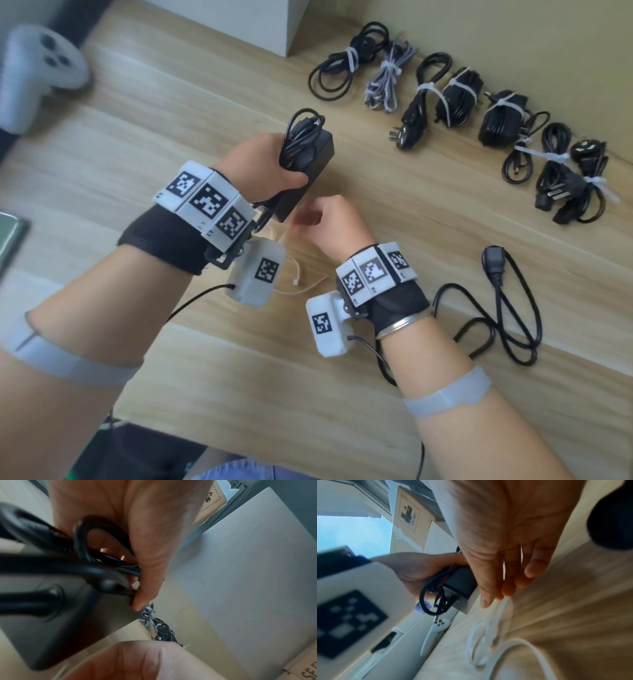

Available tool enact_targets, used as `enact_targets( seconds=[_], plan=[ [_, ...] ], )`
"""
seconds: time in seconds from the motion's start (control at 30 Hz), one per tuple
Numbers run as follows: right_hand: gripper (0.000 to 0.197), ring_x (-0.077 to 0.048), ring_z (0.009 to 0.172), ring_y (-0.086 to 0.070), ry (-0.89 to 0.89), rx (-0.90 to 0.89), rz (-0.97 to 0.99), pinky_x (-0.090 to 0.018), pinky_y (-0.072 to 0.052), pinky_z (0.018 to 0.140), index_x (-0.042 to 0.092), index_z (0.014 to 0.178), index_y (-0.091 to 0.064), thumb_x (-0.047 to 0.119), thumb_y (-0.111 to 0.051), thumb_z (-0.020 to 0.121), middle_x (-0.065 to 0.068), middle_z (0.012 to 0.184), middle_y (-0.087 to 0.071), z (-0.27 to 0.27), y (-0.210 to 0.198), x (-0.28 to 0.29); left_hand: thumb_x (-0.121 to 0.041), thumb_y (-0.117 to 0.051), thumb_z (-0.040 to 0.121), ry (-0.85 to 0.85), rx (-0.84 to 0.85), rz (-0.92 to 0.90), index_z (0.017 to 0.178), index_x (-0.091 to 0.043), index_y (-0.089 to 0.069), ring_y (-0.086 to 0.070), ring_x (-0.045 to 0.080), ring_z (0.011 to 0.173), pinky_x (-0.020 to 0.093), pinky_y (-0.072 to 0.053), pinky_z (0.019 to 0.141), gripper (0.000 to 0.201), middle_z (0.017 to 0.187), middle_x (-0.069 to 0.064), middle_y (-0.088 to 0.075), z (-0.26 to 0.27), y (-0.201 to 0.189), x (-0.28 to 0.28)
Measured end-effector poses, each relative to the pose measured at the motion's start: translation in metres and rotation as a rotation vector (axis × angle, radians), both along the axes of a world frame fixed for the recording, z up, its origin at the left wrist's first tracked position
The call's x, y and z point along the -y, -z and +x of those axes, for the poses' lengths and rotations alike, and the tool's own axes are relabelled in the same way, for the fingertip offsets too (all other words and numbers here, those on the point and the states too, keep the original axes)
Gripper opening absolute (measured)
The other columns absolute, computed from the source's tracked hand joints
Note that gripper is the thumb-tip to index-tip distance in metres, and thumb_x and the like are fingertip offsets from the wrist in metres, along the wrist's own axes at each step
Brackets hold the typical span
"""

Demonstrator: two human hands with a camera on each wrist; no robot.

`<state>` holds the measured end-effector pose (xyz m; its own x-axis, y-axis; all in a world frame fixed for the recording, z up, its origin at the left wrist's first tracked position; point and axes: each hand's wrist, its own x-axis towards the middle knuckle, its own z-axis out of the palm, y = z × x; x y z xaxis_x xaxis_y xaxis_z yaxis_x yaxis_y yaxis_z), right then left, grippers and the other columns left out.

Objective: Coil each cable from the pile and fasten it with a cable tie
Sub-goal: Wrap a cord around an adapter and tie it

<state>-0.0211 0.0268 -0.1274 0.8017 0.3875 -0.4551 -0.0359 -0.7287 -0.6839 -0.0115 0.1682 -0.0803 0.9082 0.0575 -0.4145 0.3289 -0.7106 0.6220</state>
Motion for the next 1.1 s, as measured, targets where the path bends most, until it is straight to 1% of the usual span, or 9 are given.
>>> enact_targets(
  seconds=[0.1, 0.17, 0.4, 0.53, 0.7, 0.8, 0.93, 1.03, 1.1],
  plan=[
    [0.022, -0.015, 0.082, -0.062, 0.049, 0.040, -0.083, -0.028, -0.048, 0.073, 0.018, 0.080, -0.065, 0.036, -0.075, 0.073, 0.005, 0.083, -0.067, 0.000, 0.004, -0.011, -0.024, -0.061, 0.085, -0.013, 0.010, 0.006, 0.107, -0.008, -0.054, -0.052, 0.022, 0.078, 0.027, -0.036, 0.059, 0.028, 0.090, 0.006, -0.057, -0.005, -0.001, -0.009],
    [0.028, -0.014, 0.076, -0.058, 0.063, 0.079, -0.123, -0.027, -0.045, 0.068, 0.017, 0.082, -0.060, 0.038, -0.075, 0.072, 0.009, 0.077, -0.062, 0.000, 0.005, -0.015, -0.023, -0.061, 0.085, -0.017, 0.020, -0.003, 0.104, -0.010, -0.054, -0.050, 0.020, 0.077, 0.023, -0.034, 0.053, 0.024, 0.088, 0.004, -0.055, -0.007, -0.002, -0.012],
    [0.028, -0.011, 0.072, -0.050, -0.035, 0.097, -0.088, -0.019, -0.033, 0.059, 0.017, 0.093, -0.068, 0.037, -0.075, 0.075, 0.017, 0.063, -0.049, -0.003, 0.003, -0.029, -0.022, -0.060, 0.085, -0.032, 0.029, -0.016, 0.098, -0.014, -0.051, -0.051, 0.021, 0.079, 0.026, -0.034, 0.067, 0.018, 0.088, 0.004, -0.055, -0.007, -0.003, -0.016],
    [0.016, -0.017, 0.088, -0.065, -0.026, 0.113, -0.125, -0.021, -0.043, 0.067, 0.014, 0.092, -0.070, 0.024, -0.066, 0.081, 0.003, 0.087, -0.071, -0.001, 0.012, -0.033, -0.022, -0.061, 0.084, -0.024, 0.036, -0.023, 0.099, -0.012, -0.053, -0.051, 0.021, 0.080, 0.026, -0.034, 0.068, 0.019, 0.089, 0.004, -0.055, -0.004, -0.003, -0.012],
    [0.009, -0.017, 0.088, -0.061, 0.224, 0.225, -0.138, -0.028, -0.049, 0.077, 0.018, 0.091, -0.067, 0.019, -0.059, 0.087, -0.001, 0.101, -0.065, 0.024, 0.004, 0.006, -0.023, -0.061, 0.085, -0.015, 0.042, -0.028, 0.098, -0.013, -0.051, -0.049, 0.018, 0.077, 0.020, -0.032, 0.054, 0.019, 0.086, 0.001, -0.053, 0.002, -0.002, -0.003],
    [0.009, -0.013, 0.081, -0.055, 0.339, 0.273, -0.141, -0.018, -0.039, 0.068, 0.017, 0.093, -0.061, 0.016, -0.054, 0.088, 0.006, 0.084, -0.061, 0.040, -0.012, 0.037, -0.024, -0.060, 0.086, -0.007, 0.040, -0.040, 0.103, -0.013, -0.051, -0.049, 0.018, 0.078, 0.020, -0.032, 0.054, 0.022, 0.088, 0.001, -0.053, 0.009, 0.001, 0.009],
    [0.015, -0.013, 0.066, -0.054, 0.415, 0.265, -0.043, -0.020, -0.039, 0.052, 0.020, 0.088, -0.044, 0.005, -0.043, 0.086, -0.001, 0.074, -0.056, 0.048, -0.022, 0.065, -0.023, -0.060, 0.086, 0.015, 0.026, -0.062, 0.106, -0.009, -0.052, -0.049, 0.019, 0.080, 0.026, -0.035, 0.066, 0.026, 0.089, 0.002, -0.052, 0.019, 0.007, 0.036],
    [0.027, -0.012, 0.056, -0.055, 0.433, 0.268, 0.013, -0.026, -0.045, 0.053, 0.021, 0.080, -0.052, -0.001, -0.037, 0.085, 0.001, 0.064, -0.052, 0.048, -0.024, 0.077, -0.021, -0.060, 0.086, 0.035, 0.024, -0.042, 0.108, -0.008, -0.053, -0.048, 0.019, 0.079, 0.027, -0.034, 0.067, 0.027, 0.088, 0.002, -0.051, 0.025, 0.012, 0.054],
    [0.032, -0.005, 0.047, -0.052, 0.483, 0.268, 0.091, -0.020, -0.045, 0.051, 0.023, 0.071, -0.057, 0.000, -0.040, 0.086, 0.005, 0.062, -0.054, 0.048, -0.025, 0.084, -0.022, -0.059, 0.086, 0.046, 0.025, 0.003, 0.110, -0.006, -0.052, -0.047, 0.020, 0.080, 0.028, -0.034, 0.067, 0.030, 0.091, 0.004, -0.050, 0.027, 0.016, 0.064]
  ],
)
